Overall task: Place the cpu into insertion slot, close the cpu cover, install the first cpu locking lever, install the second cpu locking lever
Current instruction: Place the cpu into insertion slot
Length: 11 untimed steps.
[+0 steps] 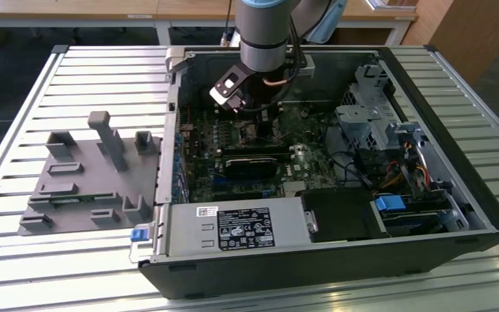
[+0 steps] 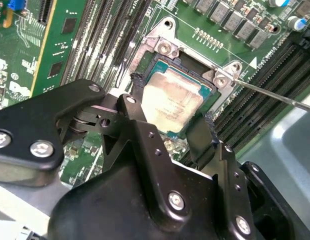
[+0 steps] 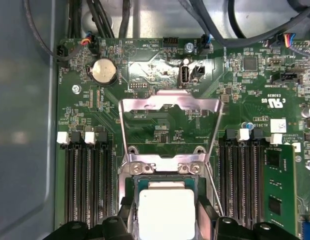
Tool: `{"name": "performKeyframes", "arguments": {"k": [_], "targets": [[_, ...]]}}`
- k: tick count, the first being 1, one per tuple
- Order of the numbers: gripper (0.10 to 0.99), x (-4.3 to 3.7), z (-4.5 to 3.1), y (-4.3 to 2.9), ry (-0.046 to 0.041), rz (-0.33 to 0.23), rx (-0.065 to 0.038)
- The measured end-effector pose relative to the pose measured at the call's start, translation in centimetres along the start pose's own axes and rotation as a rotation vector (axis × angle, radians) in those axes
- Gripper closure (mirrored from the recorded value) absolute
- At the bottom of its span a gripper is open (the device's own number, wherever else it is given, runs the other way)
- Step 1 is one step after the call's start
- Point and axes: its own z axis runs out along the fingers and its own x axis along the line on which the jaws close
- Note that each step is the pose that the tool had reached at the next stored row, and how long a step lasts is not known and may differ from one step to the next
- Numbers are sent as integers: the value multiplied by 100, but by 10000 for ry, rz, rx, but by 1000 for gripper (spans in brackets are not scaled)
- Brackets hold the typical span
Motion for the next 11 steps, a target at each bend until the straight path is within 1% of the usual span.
{"name": "performKeyframes", "arguments": {"k": [5, 6, 7, 8, 9, 10, 11], "targets": [[486, 0, -67, 5, -1, -1, 54], [549, 0, -73, 7, -1, -2, 68], [549, 1, -77, 8, -1, -1, 80], [612, 1, -80, 8, -1, -1, 91], [612, 1, -84, 9, -2, 0, 102], [725, 0, -89, 10, -3, 0, 114], [725, 0, -93, 11, -4, -1, 124]]}}
